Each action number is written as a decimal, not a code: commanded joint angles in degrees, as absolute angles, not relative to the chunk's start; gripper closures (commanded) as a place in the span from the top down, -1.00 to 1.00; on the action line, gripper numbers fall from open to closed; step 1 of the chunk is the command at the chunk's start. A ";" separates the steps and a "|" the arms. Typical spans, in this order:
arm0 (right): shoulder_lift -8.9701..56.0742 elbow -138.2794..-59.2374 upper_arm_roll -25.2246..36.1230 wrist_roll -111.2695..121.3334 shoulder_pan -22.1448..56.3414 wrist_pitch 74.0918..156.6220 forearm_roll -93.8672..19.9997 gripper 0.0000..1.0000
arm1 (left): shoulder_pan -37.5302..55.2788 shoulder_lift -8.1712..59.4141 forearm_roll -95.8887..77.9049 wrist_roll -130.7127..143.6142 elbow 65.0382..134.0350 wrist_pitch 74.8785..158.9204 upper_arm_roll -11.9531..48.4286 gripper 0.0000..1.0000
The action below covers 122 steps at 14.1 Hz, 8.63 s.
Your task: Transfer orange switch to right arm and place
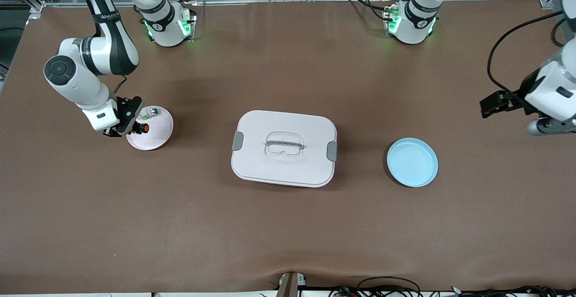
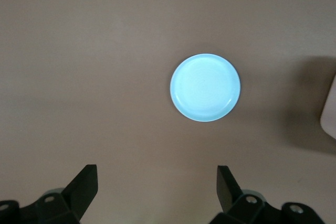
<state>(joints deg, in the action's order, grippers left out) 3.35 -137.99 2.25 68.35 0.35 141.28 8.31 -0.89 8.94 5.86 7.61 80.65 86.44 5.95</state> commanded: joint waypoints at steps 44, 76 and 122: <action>13.71 -137.11 1.76 72.60 -1.14 151.35 10.46 1.00 | -0.17 -4.40 -0.17 7.12 91.05 86.13 3.16 1.00; 5.63 -129.31 0.97 -11.95 -3.52 133.19 9.32 1.00 | -0.88 -4.48 -0.26 6.15 91.05 86.04 3.34 1.00; 1.67 -83.85 2.72 6.94 -2.02 87.36 0.09 1.00 | -0.79 -4.48 0.70 7.56 91.23 86.05 3.69 1.00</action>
